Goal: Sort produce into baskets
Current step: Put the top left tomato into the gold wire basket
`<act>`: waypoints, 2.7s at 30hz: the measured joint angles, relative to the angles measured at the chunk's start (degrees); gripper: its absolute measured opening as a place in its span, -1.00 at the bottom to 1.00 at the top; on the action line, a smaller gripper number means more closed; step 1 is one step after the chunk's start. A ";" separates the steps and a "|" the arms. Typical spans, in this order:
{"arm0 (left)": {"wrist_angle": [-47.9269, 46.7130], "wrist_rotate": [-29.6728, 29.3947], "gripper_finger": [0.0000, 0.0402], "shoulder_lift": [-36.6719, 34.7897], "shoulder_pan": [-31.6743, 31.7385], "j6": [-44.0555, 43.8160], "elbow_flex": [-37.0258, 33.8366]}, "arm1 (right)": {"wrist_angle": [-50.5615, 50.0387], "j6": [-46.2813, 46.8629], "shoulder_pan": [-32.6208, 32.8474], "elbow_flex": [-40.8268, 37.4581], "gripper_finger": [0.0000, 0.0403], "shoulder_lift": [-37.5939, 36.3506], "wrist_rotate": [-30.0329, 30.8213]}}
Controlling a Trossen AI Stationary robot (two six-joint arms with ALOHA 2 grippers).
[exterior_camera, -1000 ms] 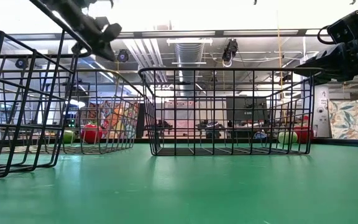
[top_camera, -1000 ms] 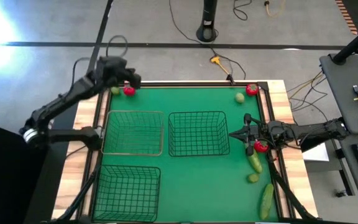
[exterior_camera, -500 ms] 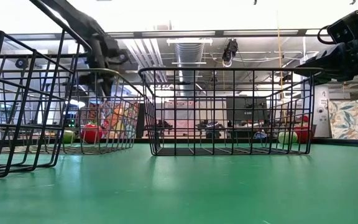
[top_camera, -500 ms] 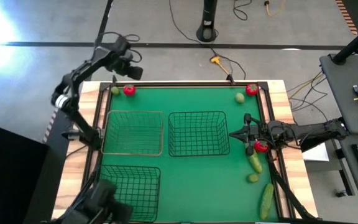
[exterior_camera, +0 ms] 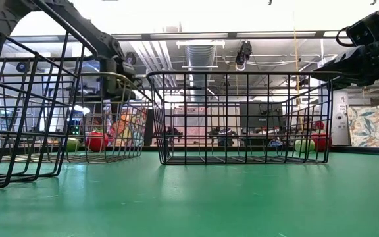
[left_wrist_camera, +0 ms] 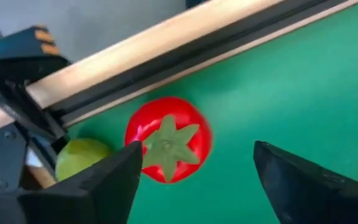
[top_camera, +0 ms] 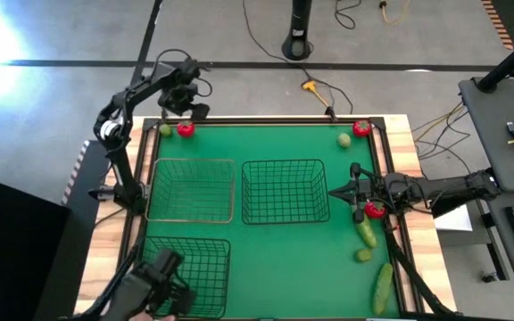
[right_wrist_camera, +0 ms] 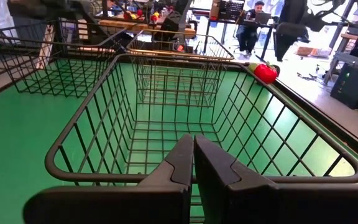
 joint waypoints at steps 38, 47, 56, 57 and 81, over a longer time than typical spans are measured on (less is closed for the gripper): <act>-16.45 1.79 0.71 14.44 4.01 -12.84 15.76 | -0.02 -0.01 -0.01 0.04 -0.95 0.00 0.00; -21.40 -0.37 0.71 20.00 3.04 -17.54 18.74 | 0.00 0.00 -0.01 0.04 -0.95 0.00 0.00; -21.28 -1.84 0.71 19.91 1.80 -18.78 17.22 | 0.00 0.00 0.00 0.04 -0.95 0.00 0.00; -21.22 -1.59 0.71 19.91 1.59 -19.03 17.13 | 0.00 -0.01 0.01 0.04 -0.95 0.01 -0.01; -16.70 -2.48 0.63 19.58 -0.38 -17.40 13.88 | 0.00 0.01 0.01 0.04 -0.95 0.00 0.00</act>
